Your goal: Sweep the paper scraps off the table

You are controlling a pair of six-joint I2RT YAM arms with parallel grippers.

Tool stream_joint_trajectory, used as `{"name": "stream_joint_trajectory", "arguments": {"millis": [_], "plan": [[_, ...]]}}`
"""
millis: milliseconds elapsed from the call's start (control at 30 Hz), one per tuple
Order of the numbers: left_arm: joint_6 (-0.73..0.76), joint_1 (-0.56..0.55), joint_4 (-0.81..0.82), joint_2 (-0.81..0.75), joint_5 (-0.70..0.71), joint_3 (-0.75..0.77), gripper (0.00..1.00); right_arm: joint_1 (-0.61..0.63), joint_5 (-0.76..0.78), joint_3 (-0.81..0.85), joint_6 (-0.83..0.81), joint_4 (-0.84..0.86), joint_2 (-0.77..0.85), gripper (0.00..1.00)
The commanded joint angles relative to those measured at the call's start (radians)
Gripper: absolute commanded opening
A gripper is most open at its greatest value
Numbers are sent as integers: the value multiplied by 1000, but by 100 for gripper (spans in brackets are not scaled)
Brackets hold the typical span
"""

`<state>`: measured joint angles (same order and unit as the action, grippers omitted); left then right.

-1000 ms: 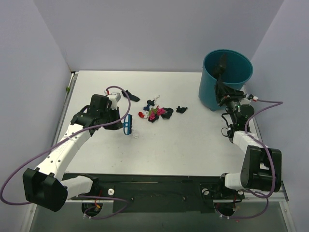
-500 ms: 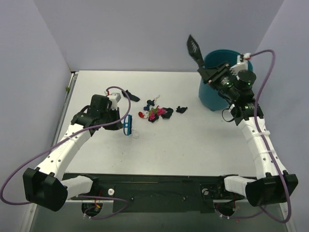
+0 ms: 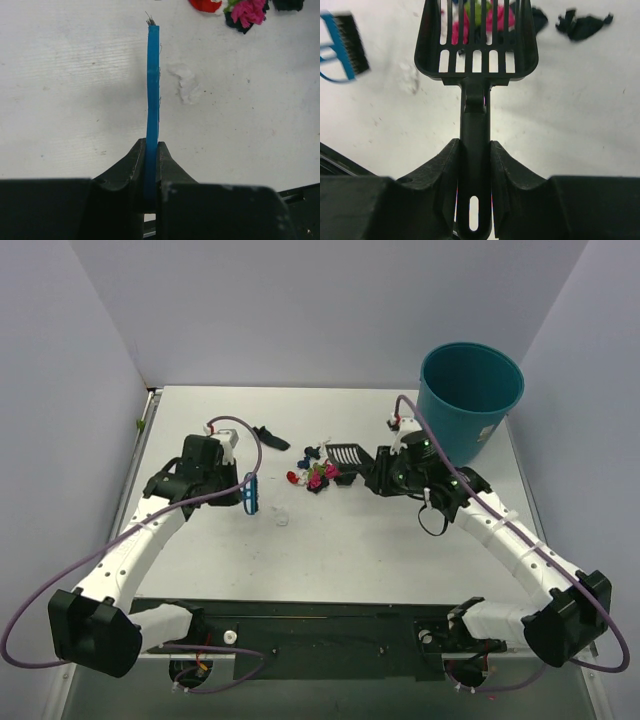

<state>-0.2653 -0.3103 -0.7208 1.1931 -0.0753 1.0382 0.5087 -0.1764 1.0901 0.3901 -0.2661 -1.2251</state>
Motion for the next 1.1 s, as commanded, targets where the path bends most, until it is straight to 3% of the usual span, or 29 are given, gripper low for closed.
{"name": "stream_joint_trajectory", "arguments": {"millis": [0,200,333,533,733,800,900,1067], "plan": [[-51,39,69,-64,123,19,0,59,119,-77,-60,-27,27,0],[-72,73,83,-37,161,62,0,65,170,-177,-34,19,76,0],[-204,96,-4,141,223,245,0,68,173,-268,3,117,116,0],[-405,129,-46,370,140,469,0,74,215,-328,9,168,180,0],[-645,209,127,508,13,504,0,76,206,-400,27,232,262,0],[-754,227,308,526,-97,438,0,76,212,-418,32,251,276,0],[-867,223,533,560,-135,396,0,77,215,-427,41,257,273,0],[-894,201,514,696,-132,555,0,76,206,-437,47,289,271,0]]}}
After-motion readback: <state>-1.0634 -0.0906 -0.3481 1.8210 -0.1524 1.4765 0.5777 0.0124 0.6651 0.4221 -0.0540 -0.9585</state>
